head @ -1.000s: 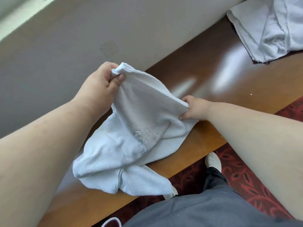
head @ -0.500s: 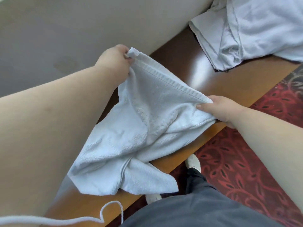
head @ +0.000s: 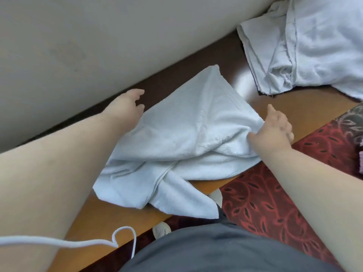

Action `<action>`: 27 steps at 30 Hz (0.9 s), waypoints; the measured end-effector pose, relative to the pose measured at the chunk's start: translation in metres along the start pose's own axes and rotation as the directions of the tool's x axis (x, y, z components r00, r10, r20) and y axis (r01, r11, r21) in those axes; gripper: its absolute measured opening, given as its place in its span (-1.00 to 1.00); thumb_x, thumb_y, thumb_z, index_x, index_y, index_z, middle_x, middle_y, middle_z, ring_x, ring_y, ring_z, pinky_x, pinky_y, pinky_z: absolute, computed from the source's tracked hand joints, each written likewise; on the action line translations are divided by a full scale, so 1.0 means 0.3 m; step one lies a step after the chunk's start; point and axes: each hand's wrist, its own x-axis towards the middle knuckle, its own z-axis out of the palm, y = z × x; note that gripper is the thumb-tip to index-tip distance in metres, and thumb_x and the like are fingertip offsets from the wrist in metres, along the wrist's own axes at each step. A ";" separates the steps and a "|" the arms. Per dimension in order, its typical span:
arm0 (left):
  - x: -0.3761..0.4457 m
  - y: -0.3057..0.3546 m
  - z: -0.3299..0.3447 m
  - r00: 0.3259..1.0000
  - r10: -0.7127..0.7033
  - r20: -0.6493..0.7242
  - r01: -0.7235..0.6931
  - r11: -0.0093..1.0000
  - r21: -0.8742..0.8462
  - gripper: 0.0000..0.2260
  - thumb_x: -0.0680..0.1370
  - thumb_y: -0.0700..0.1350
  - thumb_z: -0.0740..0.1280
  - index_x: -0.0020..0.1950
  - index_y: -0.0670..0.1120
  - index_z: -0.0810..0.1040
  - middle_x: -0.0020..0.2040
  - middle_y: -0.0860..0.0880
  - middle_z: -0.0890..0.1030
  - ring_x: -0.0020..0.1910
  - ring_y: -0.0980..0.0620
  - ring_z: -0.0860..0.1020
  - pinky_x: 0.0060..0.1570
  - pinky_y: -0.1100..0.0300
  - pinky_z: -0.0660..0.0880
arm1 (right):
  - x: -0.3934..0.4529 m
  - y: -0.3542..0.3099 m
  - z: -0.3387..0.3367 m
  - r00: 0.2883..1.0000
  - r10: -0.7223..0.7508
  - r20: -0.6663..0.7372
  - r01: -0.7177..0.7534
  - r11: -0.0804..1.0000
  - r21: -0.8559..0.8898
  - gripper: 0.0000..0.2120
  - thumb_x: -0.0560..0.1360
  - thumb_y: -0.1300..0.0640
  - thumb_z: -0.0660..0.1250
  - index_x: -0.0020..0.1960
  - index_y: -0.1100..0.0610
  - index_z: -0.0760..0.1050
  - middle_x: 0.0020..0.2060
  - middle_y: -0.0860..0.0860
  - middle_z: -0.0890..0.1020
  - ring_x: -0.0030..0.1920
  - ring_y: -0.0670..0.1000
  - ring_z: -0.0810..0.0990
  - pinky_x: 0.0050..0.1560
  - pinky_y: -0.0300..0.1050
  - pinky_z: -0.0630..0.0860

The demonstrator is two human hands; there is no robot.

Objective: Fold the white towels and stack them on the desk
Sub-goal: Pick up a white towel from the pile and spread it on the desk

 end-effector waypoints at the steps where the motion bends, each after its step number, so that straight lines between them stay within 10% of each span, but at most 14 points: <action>1: -0.030 -0.068 -0.020 0.998 -0.050 -0.045 0.049 0.999 -0.024 -0.59 0.64 -0.09 0.23 0.51 0.03 0.32 0.42 -0.01 0.45 0.37 -0.02 0.43 0.32 0.13 0.36 | -0.025 -0.045 0.007 0.994 -0.106 -0.008 0.105 0.994 -0.041 -0.17 0.45 0.07 0.37 0.60 -0.02 0.00 0.55 0.08 0.16 0.52 0.17 0.13 0.48 0.17 0.10; 6: -0.242 -0.404 -0.077 0.939 -0.244 -0.241 0.249 0.969 -0.009 -0.56 0.58 0.16 0.21 0.42 0.02 0.41 0.23 -0.02 0.57 0.16 -0.06 0.53 0.13 0.08 0.42 | -0.244 -0.332 0.107 0.781 -0.609 0.139 0.620 0.782 -0.059 -0.32 0.49 -0.02 0.35 0.55 -0.06 0.19 0.53 0.05 0.24 0.54 0.12 0.09 0.52 0.11 0.01; 10: -0.460 -0.557 -0.008 0.892 -0.435 -0.119 0.409 0.892 -0.191 -0.30 0.47 0.39 0.24 0.48 0.02 0.32 0.27 0.00 0.53 0.15 -0.07 0.55 0.04 0.10 0.45 | -0.467 -0.555 0.229 0.500 -0.790 0.356 0.846 0.533 -0.006 -0.40 0.49 -0.06 0.34 0.50 -0.05 0.30 0.49 0.01 0.32 0.50 0.10 0.20 0.45 0.08 0.14; 17: -0.616 -0.612 0.180 0.833 -0.509 0.218 0.551 0.719 -0.424 -0.39 0.51 0.18 0.40 0.49 0.00 0.34 0.37 0.00 0.49 0.29 -0.03 0.49 0.15 0.22 0.34 | -0.616 -0.842 0.322 0.545 -0.778 0.313 0.824 0.565 -0.031 -0.48 0.50 0.03 0.31 0.43 0.08 0.37 0.42 0.06 0.38 0.41 0.17 0.32 0.37 0.10 0.33; 23: -0.579 -0.631 0.187 0.738 -0.669 0.087 0.566 0.544 -0.620 -0.26 0.48 0.03 0.47 0.52 -0.03 0.13 0.40 -0.08 0.35 0.25 -0.15 0.48 0.18 0.06 0.40 | -0.653 -1.013 0.379 0.396 -0.756 0.521 0.913 0.265 -0.310 -0.29 0.44 -0.05 0.39 0.53 -0.01 0.22 0.45 0.03 0.37 0.52 0.18 0.19 0.49 0.26 0.11; 27: -0.573 -0.659 0.172 0.842 -0.532 0.086 0.479 0.666 -0.572 -0.81 0.59 -0.01 0.25 0.10 -0.09 0.50 -0.03 -0.09 0.58 -0.06 -0.12 0.53 -0.18 0.16 0.40 | -0.674 -1.092 0.413 0.402 -0.639 0.655 0.861 0.022 -0.507 -0.41 0.41 -0.17 0.30 0.40 -0.03 0.35 0.08 -0.01 0.57 0.24 0.17 0.47 0.48 0.32 0.02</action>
